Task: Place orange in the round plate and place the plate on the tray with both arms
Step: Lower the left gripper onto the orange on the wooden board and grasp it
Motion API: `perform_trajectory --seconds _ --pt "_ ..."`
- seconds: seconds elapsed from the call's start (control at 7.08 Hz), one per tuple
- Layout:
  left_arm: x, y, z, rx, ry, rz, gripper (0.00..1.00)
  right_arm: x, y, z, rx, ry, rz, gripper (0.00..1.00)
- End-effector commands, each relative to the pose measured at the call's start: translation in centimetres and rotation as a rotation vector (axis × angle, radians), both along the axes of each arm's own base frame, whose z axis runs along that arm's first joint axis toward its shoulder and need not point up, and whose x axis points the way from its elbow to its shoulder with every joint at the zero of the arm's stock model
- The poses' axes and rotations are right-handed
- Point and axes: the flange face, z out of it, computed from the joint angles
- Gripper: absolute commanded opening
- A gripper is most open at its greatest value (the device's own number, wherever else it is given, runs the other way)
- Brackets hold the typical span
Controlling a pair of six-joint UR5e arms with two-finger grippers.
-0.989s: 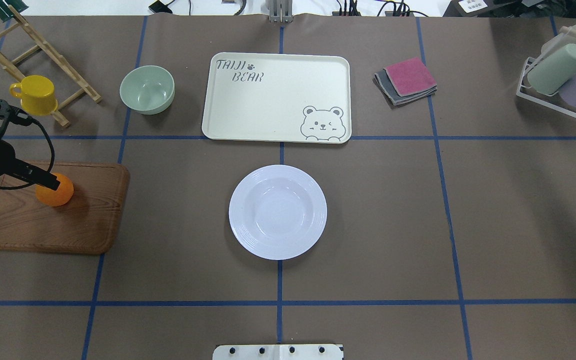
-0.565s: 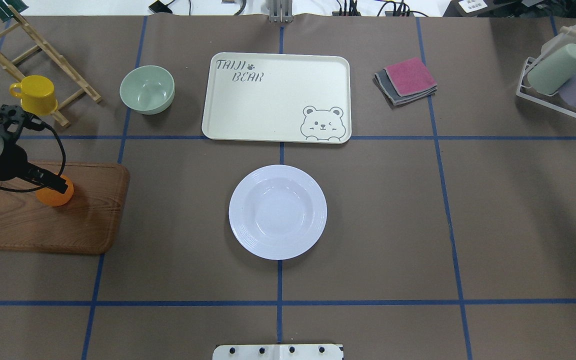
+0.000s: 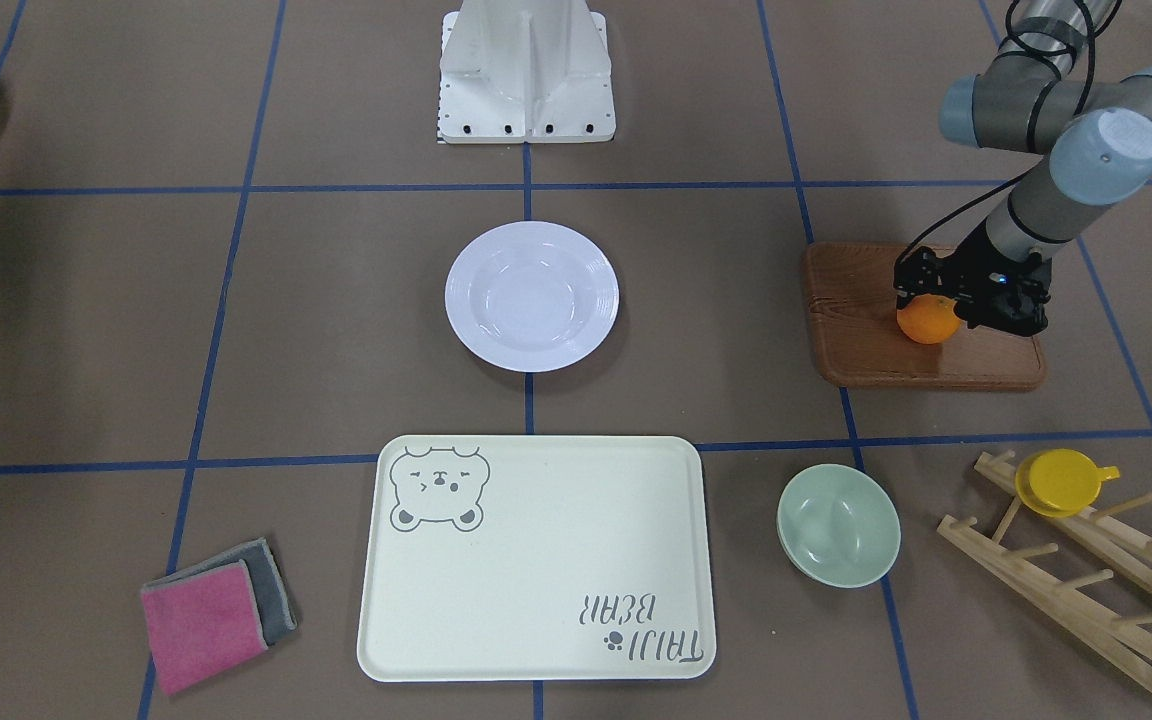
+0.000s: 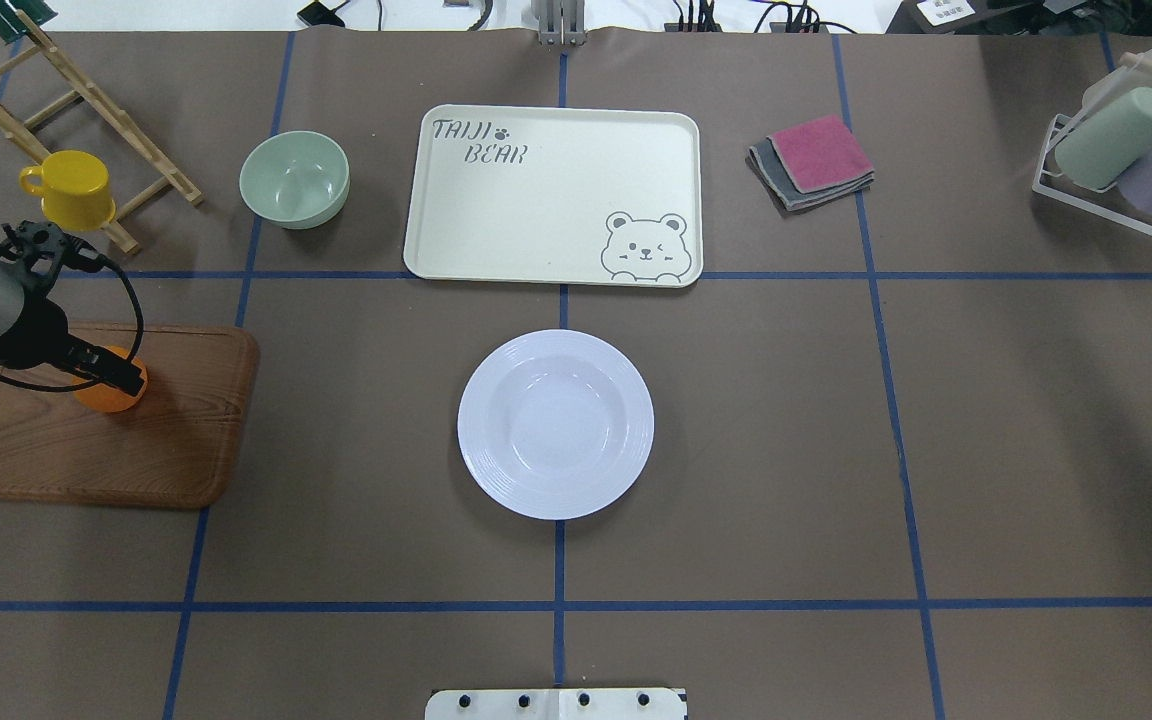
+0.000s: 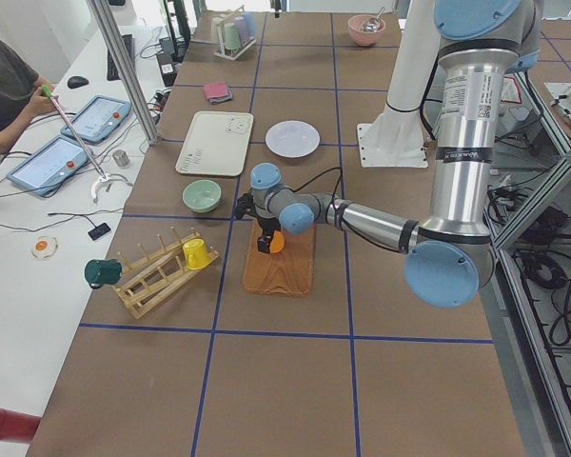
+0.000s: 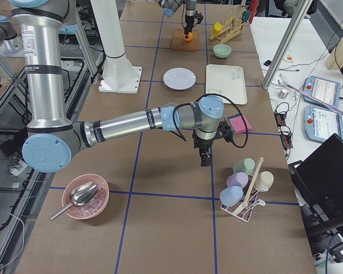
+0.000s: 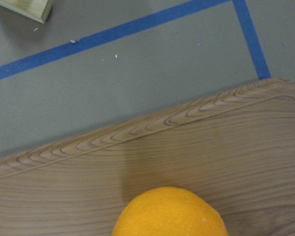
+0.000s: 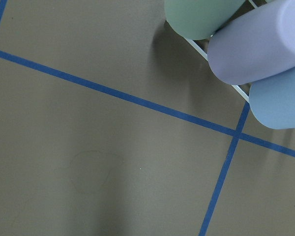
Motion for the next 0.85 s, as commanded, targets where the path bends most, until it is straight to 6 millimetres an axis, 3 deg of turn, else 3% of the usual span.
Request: perform_trajectory --seconds 0.0,0.14,0.28,0.56,0.71 --pt "0.5 0.3 0.3 -0.006 -0.004 0.01 0.37 0.0 0.2 -0.2 0.007 -0.005 -0.006 1.0" --pt "0.5 0.3 0.2 -0.011 -0.001 0.011 0.0 -0.1 0.2 -0.4 0.012 -0.005 -0.008 1.0" --pt "0.4 0.5 -0.2 -0.013 0.008 0.016 0.0 -0.2 0.1 -0.4 0.013 -0.006 -0.009 1.0" --pt "0.7 0.7 -8.5 -0.068 0.15 0.002 0.0 -1.4 -0.4 -1.4 0.026 -0.021 -0.031 1.0" --pt "2.1 -1.0 -13.4 -0.102 0.181 -0.057 0.0 -2.7 -0.4 -2.0 0.021 -0.071 -0.055 1.0"
